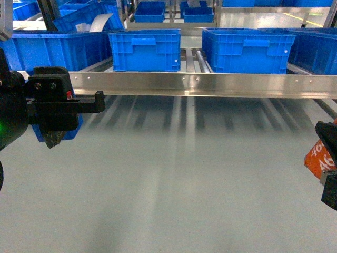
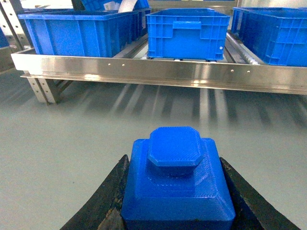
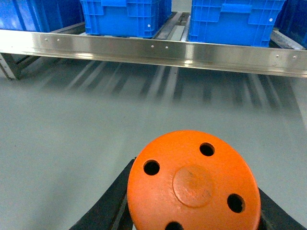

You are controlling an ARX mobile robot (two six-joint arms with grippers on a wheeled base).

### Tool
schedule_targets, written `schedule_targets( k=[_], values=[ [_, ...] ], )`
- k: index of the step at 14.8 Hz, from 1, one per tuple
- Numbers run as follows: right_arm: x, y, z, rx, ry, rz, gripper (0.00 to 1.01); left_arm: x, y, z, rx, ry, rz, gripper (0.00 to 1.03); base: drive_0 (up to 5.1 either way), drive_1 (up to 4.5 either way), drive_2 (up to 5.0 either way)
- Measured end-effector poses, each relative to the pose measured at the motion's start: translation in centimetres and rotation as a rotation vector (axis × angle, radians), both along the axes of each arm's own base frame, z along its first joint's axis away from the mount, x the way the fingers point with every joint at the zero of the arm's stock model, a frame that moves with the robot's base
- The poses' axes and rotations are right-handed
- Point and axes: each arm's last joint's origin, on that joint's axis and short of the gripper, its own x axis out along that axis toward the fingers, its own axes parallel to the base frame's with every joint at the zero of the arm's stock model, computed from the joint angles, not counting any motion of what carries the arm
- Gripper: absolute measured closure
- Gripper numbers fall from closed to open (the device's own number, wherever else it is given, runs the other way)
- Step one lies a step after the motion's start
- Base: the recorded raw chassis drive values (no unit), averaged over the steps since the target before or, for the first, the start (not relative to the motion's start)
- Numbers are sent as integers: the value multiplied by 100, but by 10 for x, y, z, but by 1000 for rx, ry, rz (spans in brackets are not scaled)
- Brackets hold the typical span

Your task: Sort blue parts and orange caps into right shelf containers

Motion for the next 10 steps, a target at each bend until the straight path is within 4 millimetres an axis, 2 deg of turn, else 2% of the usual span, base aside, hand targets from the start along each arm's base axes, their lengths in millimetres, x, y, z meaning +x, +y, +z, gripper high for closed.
schedule_targets(
  k=[10],
  values=[
    [0, 0, 1, 3, -5, 0, 57, 0, 0, 0, -2, -4, 1, 63, 0, 0, 0]
  ],
)
